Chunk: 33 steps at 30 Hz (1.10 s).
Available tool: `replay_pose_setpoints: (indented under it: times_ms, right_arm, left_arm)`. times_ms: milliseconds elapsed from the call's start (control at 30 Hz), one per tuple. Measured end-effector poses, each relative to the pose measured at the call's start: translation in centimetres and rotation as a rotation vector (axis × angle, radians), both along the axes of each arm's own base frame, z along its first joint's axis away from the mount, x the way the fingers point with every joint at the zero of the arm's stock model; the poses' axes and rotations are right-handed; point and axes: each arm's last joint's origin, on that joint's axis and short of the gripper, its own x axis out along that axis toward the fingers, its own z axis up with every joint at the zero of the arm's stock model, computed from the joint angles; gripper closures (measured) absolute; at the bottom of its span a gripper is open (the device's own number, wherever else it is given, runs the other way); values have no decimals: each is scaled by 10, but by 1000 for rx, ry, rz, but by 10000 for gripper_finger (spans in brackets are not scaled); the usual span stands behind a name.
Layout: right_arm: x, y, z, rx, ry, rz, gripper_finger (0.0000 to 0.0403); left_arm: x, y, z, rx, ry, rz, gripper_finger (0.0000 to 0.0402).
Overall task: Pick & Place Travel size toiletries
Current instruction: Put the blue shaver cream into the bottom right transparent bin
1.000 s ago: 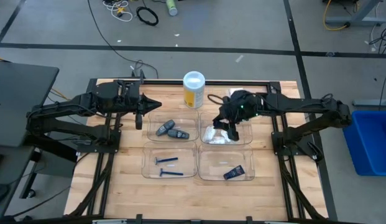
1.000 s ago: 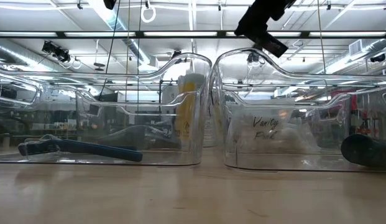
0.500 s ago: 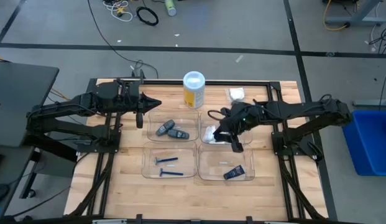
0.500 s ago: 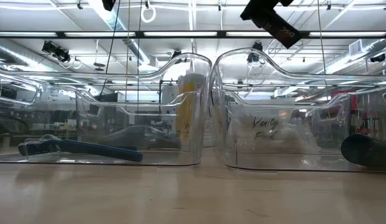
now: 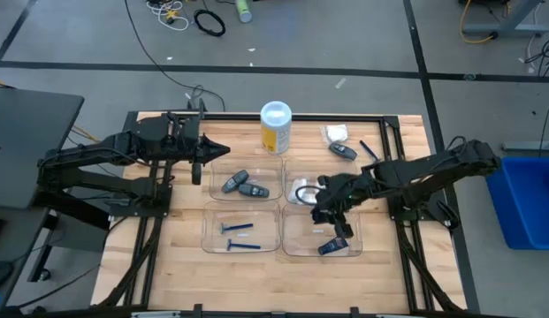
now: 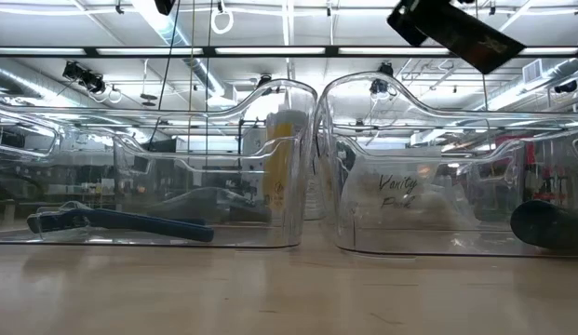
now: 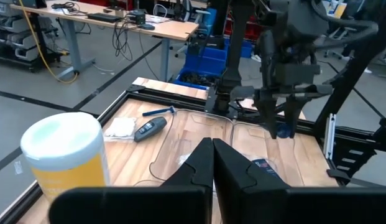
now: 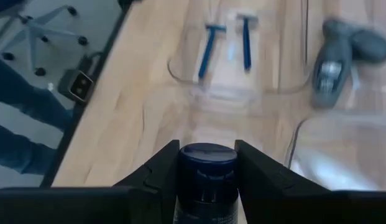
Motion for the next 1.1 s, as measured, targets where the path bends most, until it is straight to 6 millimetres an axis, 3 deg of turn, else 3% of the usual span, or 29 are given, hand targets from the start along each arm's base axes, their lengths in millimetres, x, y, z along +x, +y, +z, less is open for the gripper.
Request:
replay_pose_setpoints:
  times_ms: [300, 700, 1100]
  right_arm:
    - [-6, 15, -16, 42, 52, -50, 266]
    - [-5, 19, -20, 24, 63, -71, 265]
    - [22, 28, -64, -20, 205, -60, 264]
  left_arm:
    - [0, 0, 0, 35, 5, -11, 395]
    - [0, 0, 0, 20, 3, -8, 397]
    - [0, 0, 0, 20, 3, -8, 394]
